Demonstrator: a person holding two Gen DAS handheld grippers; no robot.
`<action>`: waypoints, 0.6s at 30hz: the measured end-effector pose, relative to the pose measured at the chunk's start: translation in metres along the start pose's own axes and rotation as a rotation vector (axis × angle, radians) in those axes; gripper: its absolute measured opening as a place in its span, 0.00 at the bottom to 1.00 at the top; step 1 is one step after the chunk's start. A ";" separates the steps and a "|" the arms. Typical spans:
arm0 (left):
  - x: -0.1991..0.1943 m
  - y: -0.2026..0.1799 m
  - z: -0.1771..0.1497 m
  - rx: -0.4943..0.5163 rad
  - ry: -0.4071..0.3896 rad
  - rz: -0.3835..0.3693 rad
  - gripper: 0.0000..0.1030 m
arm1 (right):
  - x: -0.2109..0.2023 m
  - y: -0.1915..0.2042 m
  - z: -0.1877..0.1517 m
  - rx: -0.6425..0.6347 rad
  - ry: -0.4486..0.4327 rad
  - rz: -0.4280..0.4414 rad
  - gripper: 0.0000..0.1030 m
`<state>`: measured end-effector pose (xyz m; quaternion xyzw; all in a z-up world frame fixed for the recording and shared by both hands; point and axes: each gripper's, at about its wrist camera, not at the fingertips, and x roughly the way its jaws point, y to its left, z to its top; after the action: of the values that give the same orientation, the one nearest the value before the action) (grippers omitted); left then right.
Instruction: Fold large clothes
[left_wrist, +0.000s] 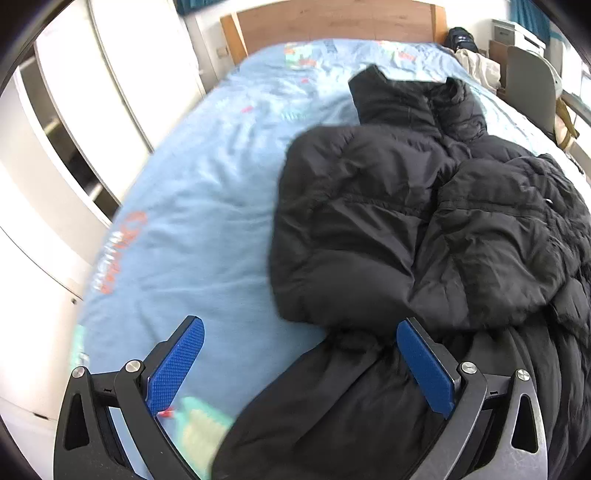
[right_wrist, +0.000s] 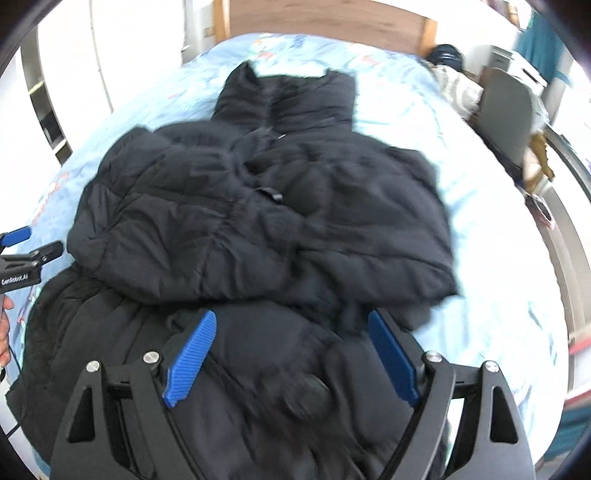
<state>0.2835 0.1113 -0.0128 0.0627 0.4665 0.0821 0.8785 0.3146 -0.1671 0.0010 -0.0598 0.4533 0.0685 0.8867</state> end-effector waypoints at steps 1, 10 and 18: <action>-0.008 0.004 -0.001 0.001 -0.009 0.006 1.00 | -0.011 -0.005 -0.003 0.004 -0.013 -0.006 0.82; -0.083 0.042 0.019 -0.004 -0.125 0.065 1.00 | -0.103 -0.028 -0.010 -0.007 -0.142 -0.035 0.82; -0.111 0.061 0.081 0.001 -0.202 0.126 1.00 | -0.158 -0.046 0.042 -0.003 -0.259 -0.051 0.82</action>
<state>0.2843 0.1460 0.1336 0.1005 0.3708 0.1302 0.9140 0.2647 -0.2157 0.1556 -0.0633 0.3334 0.0540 0.9391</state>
